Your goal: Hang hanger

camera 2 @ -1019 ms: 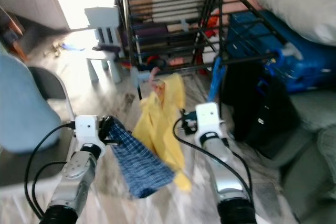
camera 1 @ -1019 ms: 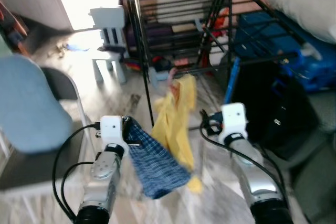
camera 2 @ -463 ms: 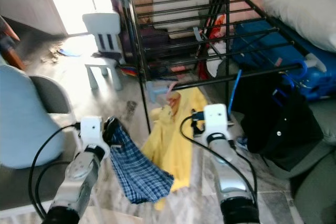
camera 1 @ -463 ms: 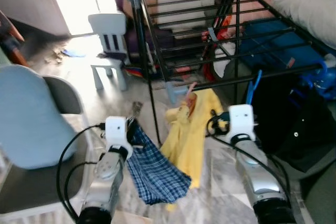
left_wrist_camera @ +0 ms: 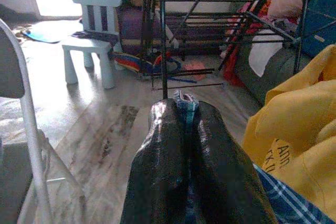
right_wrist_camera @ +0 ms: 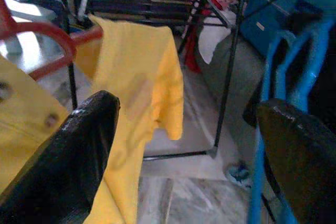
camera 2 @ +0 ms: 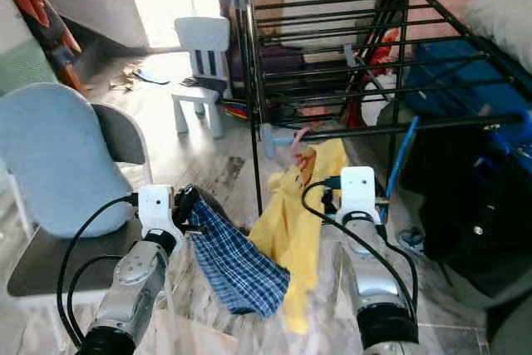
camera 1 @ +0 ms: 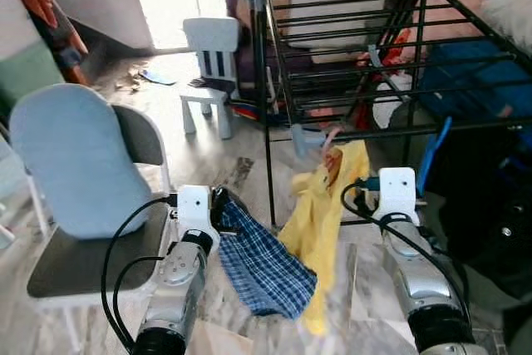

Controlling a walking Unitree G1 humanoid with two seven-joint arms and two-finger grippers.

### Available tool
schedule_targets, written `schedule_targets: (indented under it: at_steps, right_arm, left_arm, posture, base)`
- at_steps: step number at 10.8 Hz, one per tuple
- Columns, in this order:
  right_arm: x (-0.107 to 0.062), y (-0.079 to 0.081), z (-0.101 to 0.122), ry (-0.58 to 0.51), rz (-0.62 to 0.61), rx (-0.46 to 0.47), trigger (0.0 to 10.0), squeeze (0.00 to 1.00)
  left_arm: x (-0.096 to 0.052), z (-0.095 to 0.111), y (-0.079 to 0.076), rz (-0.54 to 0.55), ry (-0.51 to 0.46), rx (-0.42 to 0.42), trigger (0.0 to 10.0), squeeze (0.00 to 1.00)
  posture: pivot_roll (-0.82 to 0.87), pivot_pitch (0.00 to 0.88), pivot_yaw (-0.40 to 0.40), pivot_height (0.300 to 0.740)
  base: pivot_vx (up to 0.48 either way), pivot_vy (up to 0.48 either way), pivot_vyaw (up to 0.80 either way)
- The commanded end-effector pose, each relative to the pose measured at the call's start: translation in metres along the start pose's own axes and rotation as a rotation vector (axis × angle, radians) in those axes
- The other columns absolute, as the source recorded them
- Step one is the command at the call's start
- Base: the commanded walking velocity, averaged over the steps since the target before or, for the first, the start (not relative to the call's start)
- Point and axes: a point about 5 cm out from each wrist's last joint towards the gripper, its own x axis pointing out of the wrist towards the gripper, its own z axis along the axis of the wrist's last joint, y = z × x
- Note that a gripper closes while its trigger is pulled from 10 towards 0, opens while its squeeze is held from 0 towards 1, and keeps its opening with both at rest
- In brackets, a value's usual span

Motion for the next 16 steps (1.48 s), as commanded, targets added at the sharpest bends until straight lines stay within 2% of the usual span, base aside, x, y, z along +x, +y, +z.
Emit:
schedule_targets:
  at_steps: [1, 3, 5, 7, 8, 9, 10, 13, 15, 16]
  right_arm:
    - [0.005, -0.006, 0.004, 0.004, -0.056, -0.012, 10.0, 0.0]
    - [0.007, -0.011, 0.011, -0.04, -0.083, -0.04, 10.0, 0.0]
    - [0.003, -0.02, 0.008, -0.058, -0.125, -0.059, 10.0, 0.0]
    - [0.003, -0.024, 0.002, -0.023, -0.154, -0.035, 10.0, 0.0]
    - [0.005, -0.022, 0.002, -0.015, -0.129, -0.021, 10.0, 0.0]
    - [0.012, -0.015, 0.004, 0.008, -0.073, -0.023, 10.0, 0.0]
    - [0.017, -0.017, 0.005, 0.03, -0.087, -0.024, 10.0, 0.0]
    - [0.03, -0.034, 0.006, 0.112, -0.193, 0.031, 10.0, 0.0]
    - [0.03, -0.038, -0.001, 0.15, -0.201, 0.049, 10.0, 0.0]
    - [0.029, -0.046, -0.007, 0.176, -0.235, 0.052, 10.0, 0.0]
  left_arm:
    - [0.001, 0.003, 0.0, -0.012, -0.007, 0.006, 10.0, 0.0]
    - [0.001, 0.004, 0.0, -0.013, -0.007, 0.008, 10.0, 0.0]
    - [0.0, 0.003, -0.001, -0.018, -0.005, 0.005, 10.0, 0.0]
    - [0.0, 0.001, -0.004, -0.033, 0.004, 0.003, 10.0, 0.0]
    - [0.0, 0.001, -0.005, -0.036, 0.007, 0.003, 10.0, 0.0]
    - [0.0, 0.001, -0.007, -0.044, 0.01, 0.001, 10.0, 0.0]
    - [0.0, 0.0, -0.008, -0.05, 0.013, -0.001, 10.0, 0.0]
    - [0.0, -0.002, -0.013, -0.077, 0.026, -0.006, 10.0, 0.0]
    - [0.0, -0.002, -0.012, -0.071, 0.032, 0.0, 10.0, 0.0]
    - [0.001, -0.002, -0.012, -0.072, 0.033, -0.002, 10.0, 0.0]
  posture:
    - [-0.19, 0.0, 0.065, 0.74]
    - [-0.18, 0.0, 0.067, 0.74]
    - [-0.19, 0.0, 0.072, 0.74]
    - [-0.19, 0.0, 0.078, 0.74]
    - [-0.19, 0.0, 0.078, 0.74]
    - [-0.19, 0.0, 0.079, 0.74]
    - [-0.19, 0.0, 0.077, 0.74]
    - [-0.19, 0.0, 0.078, 0.74]
    - [-0.19, 0.0, 0.077, 0.74]
    - [-0.19, 0.0, 0.078, 0.74]
  base:
    - [0.0, 0.0, 0.0]
    - [0.0, 0.0, 0.0]
    - [0.0, 0.0, 0.0]
    - [0.0, 0.0, 0.0]
    - [0.0, 0.0, 0.0]
    - [0.0, 0.0, 0.0]
    - [0.0, 0.0, 0.0]
    - [0.0, 0.0, 0.0]
    - [0.0, 0.0, 0.0]
    - [0.0, 0.0, 0.0]
